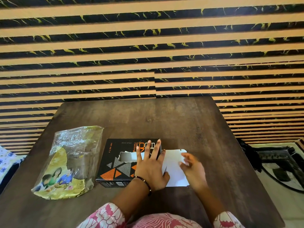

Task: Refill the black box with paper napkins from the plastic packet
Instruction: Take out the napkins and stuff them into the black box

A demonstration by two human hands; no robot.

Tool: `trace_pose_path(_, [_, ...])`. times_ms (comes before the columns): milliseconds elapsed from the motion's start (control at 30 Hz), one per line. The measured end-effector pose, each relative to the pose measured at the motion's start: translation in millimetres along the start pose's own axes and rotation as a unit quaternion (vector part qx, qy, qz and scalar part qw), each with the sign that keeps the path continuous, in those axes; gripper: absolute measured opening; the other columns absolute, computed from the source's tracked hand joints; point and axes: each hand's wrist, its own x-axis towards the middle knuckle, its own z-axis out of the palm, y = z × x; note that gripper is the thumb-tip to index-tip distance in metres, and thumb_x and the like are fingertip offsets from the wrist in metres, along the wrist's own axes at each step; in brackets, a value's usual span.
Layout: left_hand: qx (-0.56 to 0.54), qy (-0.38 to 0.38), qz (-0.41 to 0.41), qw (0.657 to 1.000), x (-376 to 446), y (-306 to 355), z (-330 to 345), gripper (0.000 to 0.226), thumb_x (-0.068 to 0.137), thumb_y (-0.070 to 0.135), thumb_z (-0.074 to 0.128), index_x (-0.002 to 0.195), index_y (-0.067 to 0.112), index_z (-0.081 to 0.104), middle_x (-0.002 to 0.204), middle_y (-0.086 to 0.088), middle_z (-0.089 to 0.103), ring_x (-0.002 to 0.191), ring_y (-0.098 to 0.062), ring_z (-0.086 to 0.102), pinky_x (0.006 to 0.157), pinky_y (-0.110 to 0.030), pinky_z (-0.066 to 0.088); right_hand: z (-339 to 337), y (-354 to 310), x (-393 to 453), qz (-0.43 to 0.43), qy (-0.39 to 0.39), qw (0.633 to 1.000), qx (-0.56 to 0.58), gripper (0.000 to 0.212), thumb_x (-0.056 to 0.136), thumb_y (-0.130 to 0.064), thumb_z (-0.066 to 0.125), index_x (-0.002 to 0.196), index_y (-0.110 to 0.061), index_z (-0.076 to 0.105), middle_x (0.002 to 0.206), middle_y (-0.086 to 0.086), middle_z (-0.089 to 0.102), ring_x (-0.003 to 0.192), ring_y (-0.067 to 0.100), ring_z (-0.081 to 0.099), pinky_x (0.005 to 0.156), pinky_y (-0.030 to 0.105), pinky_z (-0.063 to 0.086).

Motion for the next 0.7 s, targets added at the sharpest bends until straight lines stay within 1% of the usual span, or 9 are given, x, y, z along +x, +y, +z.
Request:
trace_pose_path(67, [-0.003,-0.001,-0.002,1.0,0.3,0.0,-0.4,0.076,0.077,0.051,0.038,0.144,0.024,0.015,0.157,0.0,-0.014,0.141,-0.033,-0.018,0.105,-0.061,-0.018,-3.7,1.2,0.0,0.008,0.073,0.997,-0.029,0.038,0.087,-0.021,0.061,0.124,-0.02,0.052,0.119,-0.006,0.051,0.111,0.018,0.053,0.092,0.031,0.05])
trace_pose_path(133, [-0.005,-0.005,-0.003,1.0,0.3,0.0,-0.9,0.077,0.076,0.05,0.039,0.144,0.024,0.014,0.156,0.0,-0.016,0.141,-0.033,-0.018,0.104,-0.061,-0.019,-7.1,3.7,0.3,0.032,0.076,0.996,-0.024,0.038,0.091,-0.021,0.054,0.128,-0.016,0.05,0.127,0.002,0.053,0.114,0.021,0.054,0.096,0.036,0.048])
trace_pose_path(233, [-0.007,-0.005,-0.002,1.0,0.7,-0.1,-1.5,0.077,0.075,0.047,0.038,0.144,0.023,0.014,0.156,0.0,-0.016,0.141,-0.034,-0.019,0.105,-0.061,-0.018,-2.5,1.4,-5.4,0.06,0.005,0.998,0.027,0.029,0.096,-0.023,0.041,0.12,-0.011,0.055,0.117,0.01,0.063,0.092,0.017,0.06,0.076,0.025,0.05])
trace_pose_path(367, [-0.018,0.0,-0.001,1.0,-1.0,0.4,-1.4,0.077,0.075,0.045,0.038,0.144,0.02,0.017,0.156,-0.001,-0.015,0.141,-0.034,-0.018,0.105,-0.062,-0.017,13.4,-14.4,-17.1,0.042,-0.038,0.996,0.074,0.033,0.097,-0.024,0.041,0.127,-0.013,0.046,0.12,0.002,0.057,0.106,0.019,0.055,0.096,0.037,0.042])
trace_pose_path(467, [-0.024,0.012,0.004,1.0,-0.7,-1.0,-1.1,0.074,0.075,0.049,0.032,0.143,0.02,0.02,0.157,-0.001,-0.012,0.142,-0.033,-0.015,0.106,-0.062,-0.015,21.2,-28.9,-25.2,0.029,-0.072,0.987,0.141,0.023,0.098,-0.025,0.035,0.12,-0.027,0.044,0.112,-0.011,0.056,0.102,0.002,0.052,0.098,0.023,0.039])
trace_pose_path(500, [-0.029,0.019,0.007,0.999,-0.7,-2.2,-1.1,0.074,0.075,0.051,0.027,0.142,0.02,0.021,0.157,-0.001,-0.01,0.142,-0.033,-0.014,0.107,-0.062,-0.015,24.7,-30.6,-27.0,0.029,-0.081,0.982,0.166,0.028,0.099,-0.026,0.032,0.125,-0.025,0.042,0.118,-0.014,0.052,0.111,0.001,0.049,0.101,0.018,0.034])
trace_pose_path(567, [-0.057,0.041,0.007,0.997,-2.0,-4.7,0.0,0.072,0.079,0.055,0.016,0.143,0.022,0.022,0.158,0.001,-0.006,0.143,-0.028,-0.012,0.109,-0.058,-0.016,32.6,-29.9,-30.0,0.045,-0.104,0.973,0.202,0.039,0.099,-0.024,0.031,0.138,-0.02,0.035,0.136,-0.008,0.043,0.13,0.01,0.038,0.113,0.026,0.025])
trace_pose_path(633, [-0.102,0.071,-0.007,0.992,-5.0,-6.4,1.3,0.069,0.083,0.055,0.009,0.144,0.023,0.02,0.158,0.005,0.003,0.144,-0.02,-0.009,0.111,-0.049,-0.017,35.1,-27.7,-28.6,0.036,-0.127,0.97,0.203,0.035,0.099,-0.014,0.033,0.132,-0.023,0.04,0.135,0.001,0.049,0.126,0.014,0.045,0.113,0.035,0.029])
trace_pose_path(700, [-0.133,0.094,-0.017,0.986,-6.9,-6.9,1.1,0.068,0.084,0.052,0.008,0.144,0.023,0.02,0.157,0.006,0.011,0.144,-0.013,-0.005,0.112,-0.042,-0.017,31.8,-35.6,-25.8,0.012,-0.151,0.972,0.181,0.035,0.097,-0.006,0.035,0.123,-0.029,0.042,0.116,-0.012,0.056,0.109,0.0,0.052,0.103,0.022,0.037])
